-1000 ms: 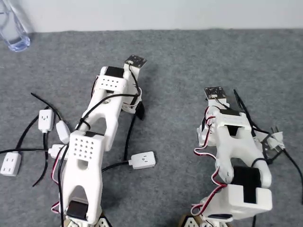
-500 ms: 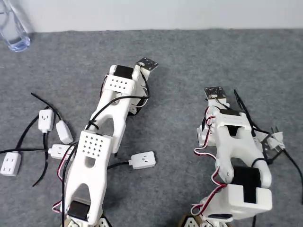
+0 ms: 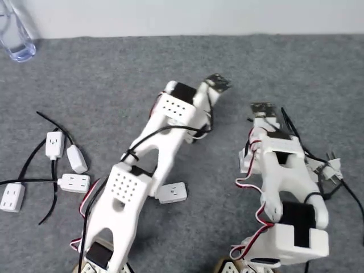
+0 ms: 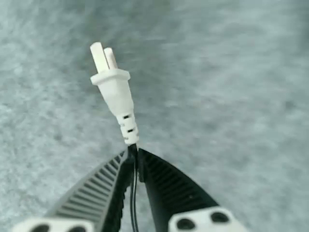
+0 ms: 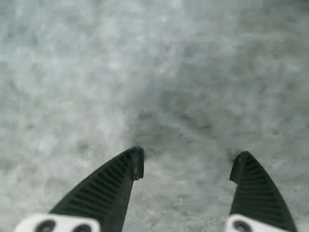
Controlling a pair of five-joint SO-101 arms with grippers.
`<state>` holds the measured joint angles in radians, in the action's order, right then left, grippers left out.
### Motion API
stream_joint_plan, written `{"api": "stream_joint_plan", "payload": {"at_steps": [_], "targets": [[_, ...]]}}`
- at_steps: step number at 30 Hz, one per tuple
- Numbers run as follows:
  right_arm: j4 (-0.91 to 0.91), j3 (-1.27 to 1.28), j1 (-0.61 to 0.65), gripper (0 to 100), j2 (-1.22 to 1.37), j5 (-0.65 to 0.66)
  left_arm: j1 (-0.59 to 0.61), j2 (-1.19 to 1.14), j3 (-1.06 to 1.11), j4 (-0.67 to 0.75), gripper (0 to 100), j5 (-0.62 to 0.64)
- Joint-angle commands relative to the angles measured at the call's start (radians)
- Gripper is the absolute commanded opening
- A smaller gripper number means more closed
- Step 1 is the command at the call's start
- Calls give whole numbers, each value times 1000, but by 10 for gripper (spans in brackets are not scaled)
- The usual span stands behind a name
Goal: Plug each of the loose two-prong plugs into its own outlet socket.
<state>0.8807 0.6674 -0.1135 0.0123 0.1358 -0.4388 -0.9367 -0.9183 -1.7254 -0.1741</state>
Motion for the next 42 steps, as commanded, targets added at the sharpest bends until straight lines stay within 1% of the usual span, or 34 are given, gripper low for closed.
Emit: {"api": "stream_joint_plan", "payload": {"at_steps": [1,3,8,11,13,16,20,21,22,26,29,31,37,39,42], "targets": [[-65,25,-54,296,-81,-18,-80,209,143,-32,12,-9],[-90,49,-73,296,-116,-43,-114,272,239,-32,12,-9],[-174,135,-173,296,-216,-89,-238,434,453,-32,12,-9],[-193,166,-219,296,-278,-152,-330,517,519,-32,12,-9],[-188,175,-240,296,-315,-167,-379,546,527,-32,12,-9],[-131,167,-280,296,-363,-123,-419,566,527,-28,13,-8],[5,101,-386,296,-450,-68,-407,555,526,-26,13,-2],[19,101,-410,296,-464,-52,-394,549,518,-18,16,20],[31,103,-430,296,-475,-25,-377,542,506,-8,29,69],[64,100,-496,296,-479,89,-290,509,412,3,135,350],[61,97,-552,296,-479,153,-281,502,341,-6,183,542],[58,97,-575,296,-479,189,-302,503,312,-17,196,631],[58,84,-642,296,-479,273,-359,502,294,-2,231,694],[58,84,-654,296,-481,299,-362,508,291,-5,244,713],[59,84,-654,296,-479,339,-330,545,275,-32,261,713]]}}
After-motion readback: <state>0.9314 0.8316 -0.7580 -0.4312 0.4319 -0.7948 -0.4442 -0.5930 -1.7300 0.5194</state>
